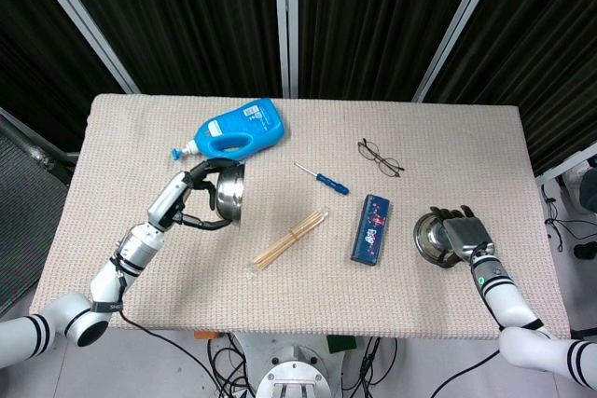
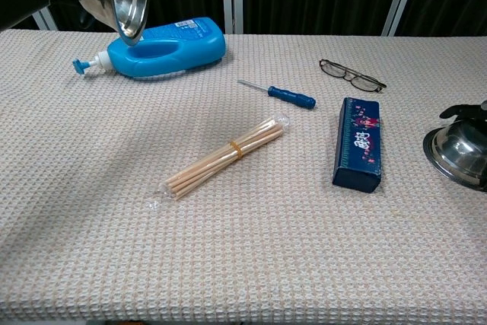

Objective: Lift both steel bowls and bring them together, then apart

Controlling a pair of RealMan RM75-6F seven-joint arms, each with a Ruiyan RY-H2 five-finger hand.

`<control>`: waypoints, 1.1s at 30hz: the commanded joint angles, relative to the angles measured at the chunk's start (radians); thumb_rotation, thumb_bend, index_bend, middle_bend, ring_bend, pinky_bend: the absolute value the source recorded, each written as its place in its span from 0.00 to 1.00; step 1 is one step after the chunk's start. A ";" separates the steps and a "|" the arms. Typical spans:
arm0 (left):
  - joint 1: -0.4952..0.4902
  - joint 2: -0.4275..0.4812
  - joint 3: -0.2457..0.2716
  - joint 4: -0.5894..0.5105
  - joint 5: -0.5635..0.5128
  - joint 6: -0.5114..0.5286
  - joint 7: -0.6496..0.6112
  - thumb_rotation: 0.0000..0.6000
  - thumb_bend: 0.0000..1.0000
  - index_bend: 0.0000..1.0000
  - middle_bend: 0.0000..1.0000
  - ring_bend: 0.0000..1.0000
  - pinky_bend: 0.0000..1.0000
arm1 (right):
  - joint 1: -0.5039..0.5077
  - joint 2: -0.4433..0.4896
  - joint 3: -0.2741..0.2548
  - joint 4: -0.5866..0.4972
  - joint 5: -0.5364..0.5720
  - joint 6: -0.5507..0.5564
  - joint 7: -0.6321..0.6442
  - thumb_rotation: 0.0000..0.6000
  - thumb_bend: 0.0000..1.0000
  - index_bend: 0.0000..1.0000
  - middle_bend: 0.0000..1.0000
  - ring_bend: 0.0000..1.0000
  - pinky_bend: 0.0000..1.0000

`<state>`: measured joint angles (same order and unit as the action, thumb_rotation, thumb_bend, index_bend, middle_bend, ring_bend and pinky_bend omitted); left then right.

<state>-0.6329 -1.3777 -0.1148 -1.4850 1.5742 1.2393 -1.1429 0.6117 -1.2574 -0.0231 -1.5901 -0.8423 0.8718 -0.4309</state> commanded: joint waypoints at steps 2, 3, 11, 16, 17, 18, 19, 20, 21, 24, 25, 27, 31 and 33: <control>0.000 -0.001 0.000 0.001 0.000 0.000 0.000 1.00 0.16 0.60 0.57 0.48 0.65 | -0.020 -0.015 0.007 0.016 -0.036 0.039 0.018 1.00 0.03 0.46 0.42 0.36 0.02; 0.000 -0.001 0.001 0.000 0.001 0.000 0.000 1.00 0.16 0.60 0.57 0.48 0.65 | -0.023 -0.015 0.008 0.016 -0.043 0.045 0.022 1.00 0.04 0.50 0.45 0.38 0.03; 0.008 0.011 -0.007 -0.016 -0.003 0.019 0.001 1.00 0.16 0.60 0.57 0.48 0.65 | -0.095 0.084 0.083 -0.097 -0.201 0.188 0.225 1.00 0.11 0.62 0.53 0.44 0.11; 0.002 -0.001 -0.024 -0.027 -0.011 0.022 0.019 1.00 0.16 0.60 0.57 0.48 0.65 | -0.147 0.081 0.198 -0.118 -0.375 0.312 0.613 1.00 0.13 0.64 0.54 0.47 0.20; -0.001 -0.005 -0.026 -0.027 -0.012 0.020 0.021 1.00 0.16 0.60 0.57 0.48 0.66 | -0.151 0.061 0.217 -0.107 -0.403 0.337 0.682 1.00 0.13 0.65 0.55 0.47 0.22; -0.005 -0.011 -0.028 -0.024 -0.013 0.016 0.023 1.00 0.16 0.60 0.57 0.48 0.66 | -0.154 0.024 0.242 -0.087 -0.437 0.375 0.767 1.00 0.14 0.65 0.55 0.48 0.24; -0.006 -0.017 -0.031 -0.021 -0.018 0.015 0.025 1.00 0.16 0.60 0.57 0.48 0.66 | -0.154 -0.009 0.258 -0.072 -0.460 0.399 0.830 1.00 0.14 0.66 0.56 0.49 0.26; -0.007 -0.025 -0.036 -0.016 -0.025 0.015 0.028 1.00 0.16 0.60 0.57 0.48 0.66 | -0.150 -0.040 0.272 -0.059 -0.480 0.417 0.892 1.00 0.14 0.66 0.56 0.49 0.26; -0.007 -0.036 -0.044 -0.010 -0.037 0.015 0.030 1.00 0.16 0.60 0.57 0.48 0.66 | -0.143 -0.083 0.288 -0.042 -0.503 0.432 0.975 1.00 0.15 0.67 0.56 0.49 0.27; -0.006 -0.063 -0.073 0.007 -0.085 0.015 0.056 1.00 0.17 0.60 0.57 0.48 0.66 | -0.118 -0.177 0.324 -0.007 -0.525 0.455 1.115 1.00 0.15 0.68 0.56 0.49 0.28; -0.004 -0.079 -0.092 0.012 -0.123 0.016 0.098 1.00 0.17 0.60 0.57 0.48 0.66 | -0.105 -0.217 0.340 0.004 -0.525 0.458 1.162 1.00 0.15 0.68 0.56 0.49 0.29; -0.003 -0.106 -0.123 0.011 -0.173 0.019 0.145 1.00 0.17 0.61 0.58 0.48 0.66 | -0.081 -0.271 0.361 0.016 -0.512 0.445 1.219 1.00 0.15 0.69 0.56 0.49 0.29; -0.011 -0.137 -0.167 -0.007 -0.214 0.010 0.141 1.00 0.19 0.61 0.58 0.48 0.66 | -0.022 -0.355 0.412 0.045 -0.473 0.385 1.316 1.00 0.15 0.70 0.56 0.49 0.29; -0.018 -0.143 -0.175 -0.006 -0.205 0.008 0.144 1.00 0.19 0.61 0.59 0.48 0.66 | 0.009 -0.380 0.428 0.071 -0.464 0.349 1.340 1.00 0.16 0.70 0.56 0.50 0.29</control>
<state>-0.6444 -1.5105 -0.2812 -1.4887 1.3619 1.2510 -1.0016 0.5798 -1.5967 0.3687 -1.5550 -1.3127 1.2562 0.8716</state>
